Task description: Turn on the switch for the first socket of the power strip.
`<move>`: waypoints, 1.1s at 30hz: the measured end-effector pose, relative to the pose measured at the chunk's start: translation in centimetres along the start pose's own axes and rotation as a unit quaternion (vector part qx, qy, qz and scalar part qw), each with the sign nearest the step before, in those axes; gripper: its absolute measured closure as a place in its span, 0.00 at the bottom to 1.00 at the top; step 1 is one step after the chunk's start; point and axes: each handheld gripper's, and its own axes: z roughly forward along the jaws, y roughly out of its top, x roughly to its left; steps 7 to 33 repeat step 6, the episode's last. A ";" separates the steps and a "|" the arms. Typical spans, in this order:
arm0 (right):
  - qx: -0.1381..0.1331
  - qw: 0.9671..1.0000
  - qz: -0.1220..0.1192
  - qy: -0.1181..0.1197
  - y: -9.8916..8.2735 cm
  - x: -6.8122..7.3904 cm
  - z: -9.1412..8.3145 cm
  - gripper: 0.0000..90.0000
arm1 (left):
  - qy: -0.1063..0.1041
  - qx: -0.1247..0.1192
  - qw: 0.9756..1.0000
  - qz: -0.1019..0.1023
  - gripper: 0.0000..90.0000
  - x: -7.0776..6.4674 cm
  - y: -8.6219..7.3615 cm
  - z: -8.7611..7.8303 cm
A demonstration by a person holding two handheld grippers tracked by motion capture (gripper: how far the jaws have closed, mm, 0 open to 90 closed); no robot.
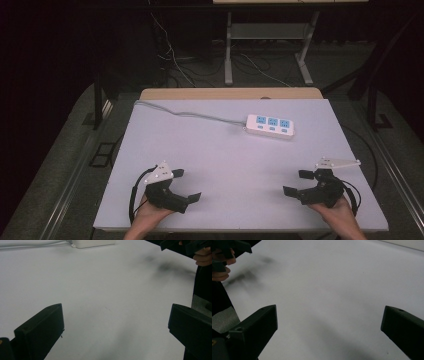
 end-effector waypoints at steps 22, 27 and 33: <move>-0.001 1.000 -0.005 -0.003 -1.1 0.0 0.2 0.00 | 0.000 0.002 1.000 0.000 0.00 0.0 0.0 0.1; -0.001 1.000 -0.005 -0.003 -1.1 0.0 0.2 0.00 | 0.000 0.002 1.000 0.000 0.00 0.0 0.0 0.1; -0.001 1.000 -0.005 -0.003 -1.1 0.0 0.2 0.00 | 0.000 0.002 1.000 0.000 0.00 0.0 0.0 0.1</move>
